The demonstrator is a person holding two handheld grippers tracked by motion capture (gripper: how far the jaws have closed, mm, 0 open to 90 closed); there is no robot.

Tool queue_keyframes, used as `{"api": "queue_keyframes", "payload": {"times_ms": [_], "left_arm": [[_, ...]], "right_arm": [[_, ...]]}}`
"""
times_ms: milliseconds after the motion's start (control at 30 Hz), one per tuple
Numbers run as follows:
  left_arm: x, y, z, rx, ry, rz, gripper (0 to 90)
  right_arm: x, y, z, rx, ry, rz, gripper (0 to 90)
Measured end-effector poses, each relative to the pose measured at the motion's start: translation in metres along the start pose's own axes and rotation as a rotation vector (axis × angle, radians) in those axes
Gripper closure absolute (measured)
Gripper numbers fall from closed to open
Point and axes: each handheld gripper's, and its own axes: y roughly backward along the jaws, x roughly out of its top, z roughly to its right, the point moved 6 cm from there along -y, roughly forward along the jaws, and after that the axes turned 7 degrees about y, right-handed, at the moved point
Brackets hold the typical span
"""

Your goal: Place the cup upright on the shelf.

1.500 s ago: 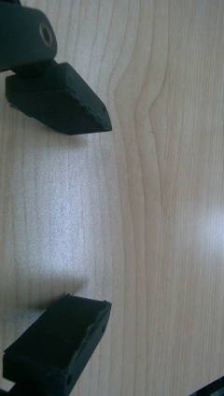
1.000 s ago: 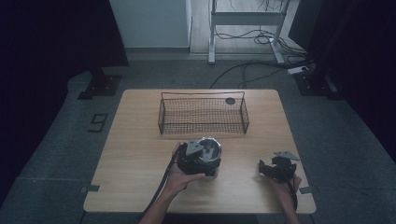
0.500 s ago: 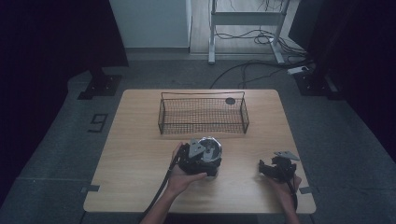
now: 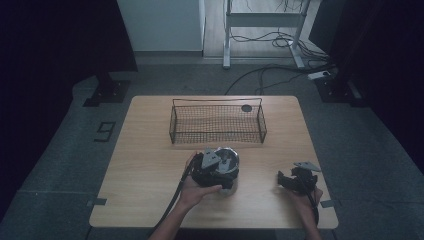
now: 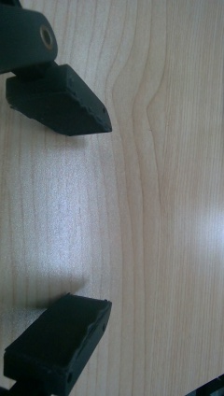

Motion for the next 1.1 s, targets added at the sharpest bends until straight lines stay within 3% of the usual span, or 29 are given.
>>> {"api": "queue_keyframes", "payload": {"times_ms": [267, 633, 1100], "left_arm": [[0.014, 0.008, -0.004, 0.023, 0.003, -0.011, 3.6], [0.035, 0.022, -0.012, 0.035, 0.009, 0.022, 3.6], [0.055, 0.022, -0.021, 0.038, 0.037, 0.053, 3.7]], "right_arm": [[0.000, 0.000, 0.001, -0.001, 0.001, 0.001, 12.4], [0.000, 0.000, 0.001, -0.003, -0.001, 0.002, 12.7], [0.000, 0.000, 0.001, -0.007, 0.000, -0.003, 12.8]]}}
